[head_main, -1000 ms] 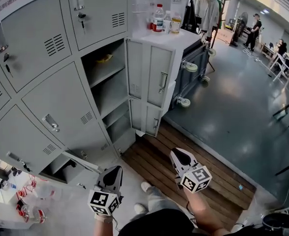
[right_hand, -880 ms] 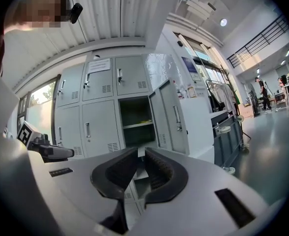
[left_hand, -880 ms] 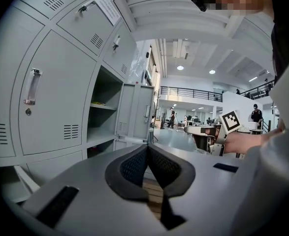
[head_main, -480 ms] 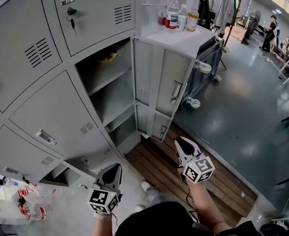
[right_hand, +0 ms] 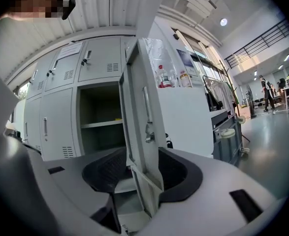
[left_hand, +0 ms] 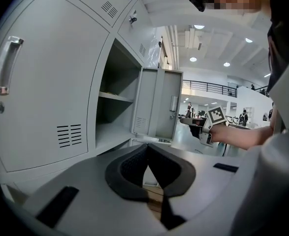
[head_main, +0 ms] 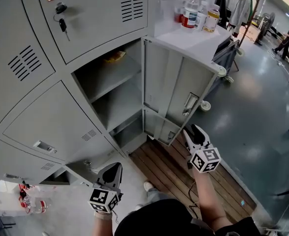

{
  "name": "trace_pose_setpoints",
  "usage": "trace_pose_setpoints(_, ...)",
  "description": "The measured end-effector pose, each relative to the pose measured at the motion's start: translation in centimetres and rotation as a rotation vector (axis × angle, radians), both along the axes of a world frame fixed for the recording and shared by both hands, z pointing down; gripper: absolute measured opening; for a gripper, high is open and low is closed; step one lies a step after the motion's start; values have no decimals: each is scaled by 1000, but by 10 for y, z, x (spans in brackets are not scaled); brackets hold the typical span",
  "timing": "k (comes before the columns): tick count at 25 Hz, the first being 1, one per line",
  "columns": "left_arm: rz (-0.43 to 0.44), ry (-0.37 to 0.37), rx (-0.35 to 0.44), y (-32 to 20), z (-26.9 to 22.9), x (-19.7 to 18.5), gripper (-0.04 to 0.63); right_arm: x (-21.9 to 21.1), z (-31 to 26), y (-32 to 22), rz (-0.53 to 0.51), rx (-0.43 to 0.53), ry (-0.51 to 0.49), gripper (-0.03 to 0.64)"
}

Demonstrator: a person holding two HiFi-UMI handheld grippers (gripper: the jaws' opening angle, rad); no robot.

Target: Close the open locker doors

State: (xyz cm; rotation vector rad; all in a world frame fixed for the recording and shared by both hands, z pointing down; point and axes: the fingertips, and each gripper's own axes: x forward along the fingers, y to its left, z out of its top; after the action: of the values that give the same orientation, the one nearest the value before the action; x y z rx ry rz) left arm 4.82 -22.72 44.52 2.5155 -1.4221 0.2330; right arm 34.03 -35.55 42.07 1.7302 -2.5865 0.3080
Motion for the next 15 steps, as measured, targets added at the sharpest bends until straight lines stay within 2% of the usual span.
trace_pose_setpoints(2, -17, -3, -10, -5, 2, -3, 17, 3, 2, -14, 3, -5, 2, 233)
trace_pose_setpoints(8, -53, -3, -21, -17, 6, -13, 17, 4, 7, -43, 7, -8, 48, 265)
trace_pose_setpoints(15, -81, -3, -24, -12, 6, -24, 17, -1, 8, -48, 11, -4, 46, 267)
